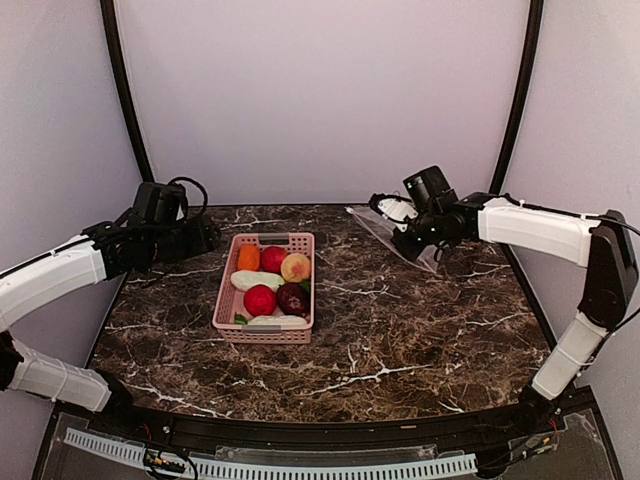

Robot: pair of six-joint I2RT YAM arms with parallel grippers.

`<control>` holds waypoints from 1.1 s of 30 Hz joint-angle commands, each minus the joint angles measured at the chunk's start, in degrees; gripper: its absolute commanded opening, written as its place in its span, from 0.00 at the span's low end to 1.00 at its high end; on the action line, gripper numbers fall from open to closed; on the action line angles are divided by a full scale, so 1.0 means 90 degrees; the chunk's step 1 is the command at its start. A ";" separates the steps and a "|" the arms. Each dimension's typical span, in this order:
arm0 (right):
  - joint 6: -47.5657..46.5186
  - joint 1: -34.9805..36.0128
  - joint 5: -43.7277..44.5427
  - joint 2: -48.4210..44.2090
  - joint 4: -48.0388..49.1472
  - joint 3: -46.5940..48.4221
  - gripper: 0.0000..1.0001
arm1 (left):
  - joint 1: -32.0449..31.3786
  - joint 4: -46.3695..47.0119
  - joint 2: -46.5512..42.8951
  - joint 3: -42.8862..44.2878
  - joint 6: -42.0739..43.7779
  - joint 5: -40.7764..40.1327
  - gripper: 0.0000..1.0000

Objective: Place the food in the zip-top bag and seal the zipper
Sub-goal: Pick up the zipper food storage bag from the center of the board, then open the zipper food storage bag at the center of the board.

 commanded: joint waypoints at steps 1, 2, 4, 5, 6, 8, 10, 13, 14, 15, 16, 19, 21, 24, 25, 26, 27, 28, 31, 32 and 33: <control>0.0201 -0.0181 -0.1145 -0.0133 -0.0456 0.0441 0.00 | -0.0326 0.0983 -0.0101 0.0265 0.0715 0.0125 0.76; 0.0273 -0.0183 -0.1211 -0.0205 -0.0448 0.0480 0.00 | -0.0456 0.1164 -0.0035 0.0225 0.0768 0.0217 0.76; 0.0341 -0.0180 -0.1541 -0.0446 -0.0297 0.0382 0.00 | -0.0760 0.1787 0.0116 0.0139 0.0943 0.0295 0.74; 0.0345 -0.0180 -0.1638 -0.0556 -0.0141 0.0286 0.00 | -0.0885 0.2225 0.0205 0.0135 0.0984 0.0296 0.74; 0.0343 -0.0182 -0.1704 -0.0636 0.0010 0.0198 0.00 | -0.1184 0.2376 0.0425 0.0218 0.1039 0.0201 0.73; 0.0381 -0.0180 -0.1733 -0.0714 0.0197 0.0157 0.00 | -0.1649 0.2546 0.0833 0.0545 0.0988 -0.0029 0.72; 0.0456 -0.0180 -0.1772 -0.0667 0.0100 0.0343 0.00 | -0.2086 0.2552 0.1288 0.0988 0.0796 -0.0191 0.72; 0.0608 -0.0178 -0.1858 -0.0677 0.0103 0.0440 0.00 | -0.2551 0.2609 0.1935 0.1614 0.0433 -0.0533 0.72; 0.0669 -0.0150 -0.1889 -0.0680 0.0137 0.0447 0.00 | -0.2726 0.2684 0.2239 0.1713 0.0235 -0.0597 0.72; 0.0749 -0.0125 -0.1852 -0.0669 0.0145 0.0468 0.00 | -0.2801 0.2787 0.2523 0.1867 0.0142 -0.0701 0.72; 0.0824 -0.0083 -0.1795 -0.0639 0.0124 0.0493 0.00 | -0.2947 0.3056 0.2667 0.1922 0.0004 -0.0739 0.73; 0.0879 0.0025 -0.1659 -0.0655 0.0174 0.0455 0.00 | -0.3174 0.3481 0.3242 0.2240 -0.0307 -0.0891 0.74; 0.0974 0.0065 -0.1646 -0.0723 0.0274 0.0374 0.00 | -0.3240 0.3651 0.3553 0.2488 -0.0521 -0.0920 0.74; 0.1121 0.0161 -0.1555 -0.0757 0.0376 0.0335 0.00 | -0.3256 0.3573 0.3932 0.2860 -0.0934 -0.0942 0.75; 0.1142 0.0191 -0.1528 -0.0770 0.0391 0.0327 0.00 | -0.3256 0.3543 0.4101 0.3013 -0.1139 -0.0970 0.74; 0.1162 0.0220 -0.1495 -0.0779 0.0414 0.0312 0.00 | -0.3256 0.3514 0.4184 0.3081 -0.1205 -0.0971 0.74; 0.1179 0.0245 -0.1498 -0.0797 0.0430 0.0290 0.00 | -0.3256 0.3455 0.4344 0.3273 -0.1336 -0.0995 0.74; 0.1193 0.0265 -0.1498 -0.0827 0.0459 0.0258 0.00 | -0.3256 0.3201 0.4438 0.3536 -0.1415 -0.1042 0.73; 0.1195 0.0338 -0.1425 -0.0901 0.0513 0.0194 0.00 | -0.3256 0.2252 0.4931 0.4172 -0.2032 -0.1191 0.68; 0.1200 0.0362 -0.1345 -0.0910 0.0522 0.0196 0.00 | -0.3251 0.1858 0.5095 0.4374 -0.2159 -0.1193 0.66; 0.1218 0.0370 -0.1280 -0.0924 0.0524 0.0203 0.00 | -0.3253 0.1739 0.5165 0.4440 -0.2364 -0.1176 0.61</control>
